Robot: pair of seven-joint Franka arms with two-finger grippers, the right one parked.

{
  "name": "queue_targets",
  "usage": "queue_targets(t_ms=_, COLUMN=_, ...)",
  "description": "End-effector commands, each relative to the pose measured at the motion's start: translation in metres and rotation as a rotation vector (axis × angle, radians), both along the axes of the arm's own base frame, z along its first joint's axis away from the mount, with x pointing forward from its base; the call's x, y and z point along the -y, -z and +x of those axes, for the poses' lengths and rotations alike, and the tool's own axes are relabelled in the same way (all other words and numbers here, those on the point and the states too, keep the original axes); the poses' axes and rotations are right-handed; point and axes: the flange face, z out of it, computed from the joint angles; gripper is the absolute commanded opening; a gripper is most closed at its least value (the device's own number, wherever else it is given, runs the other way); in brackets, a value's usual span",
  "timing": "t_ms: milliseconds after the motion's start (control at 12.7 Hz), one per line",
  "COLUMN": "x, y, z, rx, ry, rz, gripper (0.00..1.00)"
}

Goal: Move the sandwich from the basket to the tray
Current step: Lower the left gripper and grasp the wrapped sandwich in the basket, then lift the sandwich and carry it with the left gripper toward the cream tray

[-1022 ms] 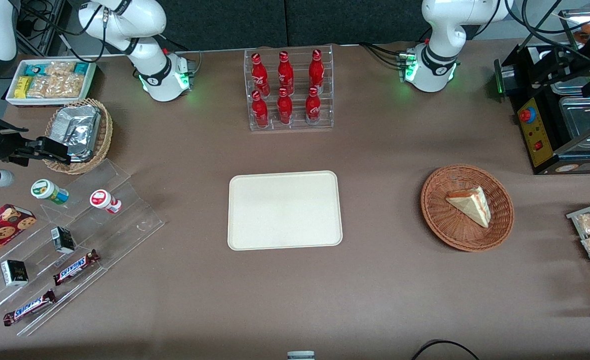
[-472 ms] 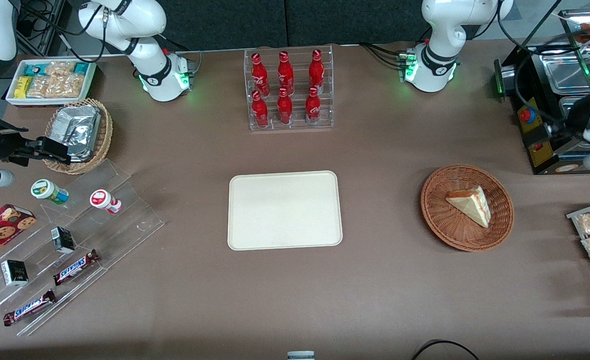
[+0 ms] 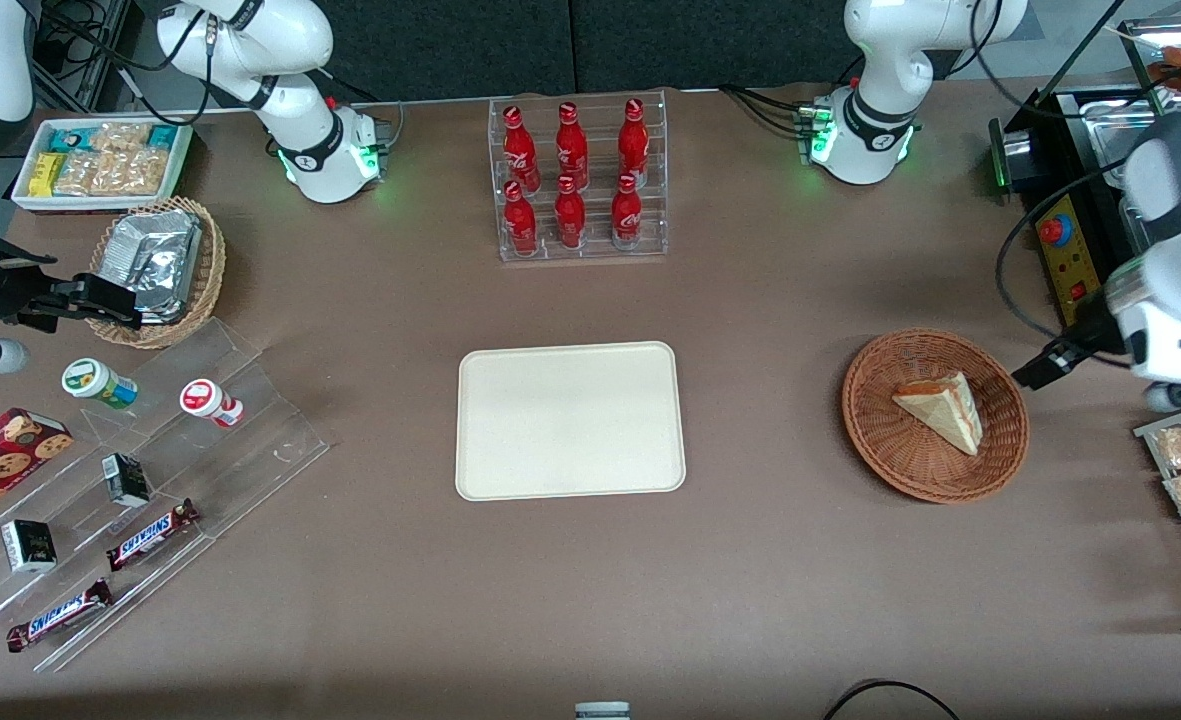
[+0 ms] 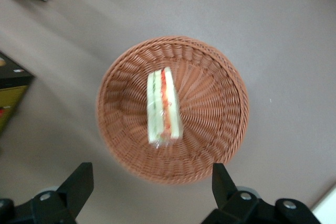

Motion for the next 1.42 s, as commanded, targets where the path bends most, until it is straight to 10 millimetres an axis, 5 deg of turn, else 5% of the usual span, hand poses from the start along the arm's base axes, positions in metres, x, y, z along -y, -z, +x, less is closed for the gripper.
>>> queue_targets(t_ms=0, x=0.003, y=0.063, z=-0.030, rx=0.059, ry=-0.037, rz=-0.002, gripper=1.00)
queue_targets(t_ms=393, x=0.003, y=0.148, z=-0.029, rx=0.101, ry=-0.077, rz=0.010, gripper=1.00)
queue_targets(t_ms=944, x=0.004, y=0.185, z=-0.042, rx=0.097, ry=-0.097, rz=0.008, gripper=0.99)
queue_targets(t_ms=1022, x=0.003, y=0.186, z=-0.041, rx=0.098, ry=-0.126, rz=0.007, gripper=0.89)
queue_targets(t_ms=1101, x=0.003, y=0.185, z=-0.040, rx=0.101, ry=-0.150, rz=0.007, gripper=0.60)
queue_targets(t_ms=1180, x=0.005, y=0.184, z=-0.039, rx=0.100, ry=-0.167, rz=0.006, gripper=0.18)
queue_targets(t_ms=1258, x=0.007, y=0.178, z=-0.036, rx=0.111, ry=-0.169, rz=0.005, gripper=0.00)
queue_targets(t_ms=1337, x=0.009, y=0.169, z=-0.029, rx=0.126, ry=-0.168, rz=0.004, gripper=0.00)
